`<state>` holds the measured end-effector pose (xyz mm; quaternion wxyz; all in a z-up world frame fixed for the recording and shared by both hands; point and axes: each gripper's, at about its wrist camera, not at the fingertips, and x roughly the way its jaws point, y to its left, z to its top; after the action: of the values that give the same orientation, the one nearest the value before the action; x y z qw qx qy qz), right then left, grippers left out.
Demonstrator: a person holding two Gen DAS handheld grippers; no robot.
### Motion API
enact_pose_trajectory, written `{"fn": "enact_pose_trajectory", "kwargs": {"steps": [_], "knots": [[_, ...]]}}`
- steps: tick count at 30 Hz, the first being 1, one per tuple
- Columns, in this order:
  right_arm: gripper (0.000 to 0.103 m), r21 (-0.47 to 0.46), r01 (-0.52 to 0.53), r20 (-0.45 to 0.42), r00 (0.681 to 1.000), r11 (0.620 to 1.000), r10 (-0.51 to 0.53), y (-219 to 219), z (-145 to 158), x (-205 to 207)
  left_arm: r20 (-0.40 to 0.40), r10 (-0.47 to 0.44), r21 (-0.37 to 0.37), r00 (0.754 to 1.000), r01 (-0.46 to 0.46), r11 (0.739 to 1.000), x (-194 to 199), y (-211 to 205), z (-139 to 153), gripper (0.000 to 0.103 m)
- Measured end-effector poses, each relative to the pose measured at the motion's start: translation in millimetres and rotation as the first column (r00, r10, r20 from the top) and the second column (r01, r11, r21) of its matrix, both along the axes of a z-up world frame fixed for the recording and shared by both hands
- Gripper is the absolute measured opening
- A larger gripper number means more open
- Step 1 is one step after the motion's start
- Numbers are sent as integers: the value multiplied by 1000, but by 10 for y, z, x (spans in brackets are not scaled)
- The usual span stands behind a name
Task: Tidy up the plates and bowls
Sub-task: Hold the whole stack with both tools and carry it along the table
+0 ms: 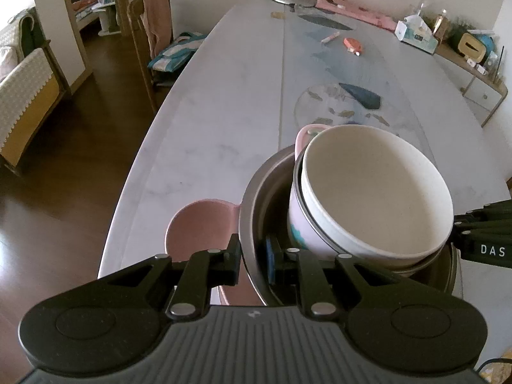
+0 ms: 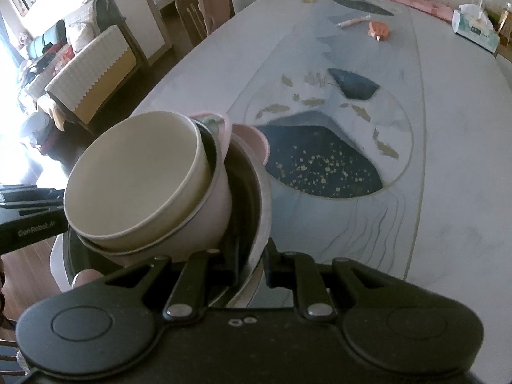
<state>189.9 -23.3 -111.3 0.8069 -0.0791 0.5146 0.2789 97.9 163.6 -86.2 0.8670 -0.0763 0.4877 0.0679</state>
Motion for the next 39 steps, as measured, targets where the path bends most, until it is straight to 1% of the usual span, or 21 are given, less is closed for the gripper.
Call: {"fn": "enact_pose_trajectory", "kwargs": {"steps": [10, 29, 35, 39], "knots": [[15, -3, 3, -18, 1000, 1000, -3, 12, -83, -14, -12, 7, -6, 1000, -7, 1000, 16, 8, -79, 15], [16, -6, -9, -5, 1000, 1000, 9, 115, -112, -47, -10, 28, 7, 1000, -28, 1000, -24, 52, -131, 14], [16, -19, 4, -8, 1000, 1000, -5, 137, -131, -41, -13, 33, -7, 999, -33, 999, -24, 65, -152, 14], [18, -27, 4, -17, 1000, 1000, -5, 156, -141, -33, -15, 33, -10, 999, -33, 999, -14, 85, -162, 15]]}}
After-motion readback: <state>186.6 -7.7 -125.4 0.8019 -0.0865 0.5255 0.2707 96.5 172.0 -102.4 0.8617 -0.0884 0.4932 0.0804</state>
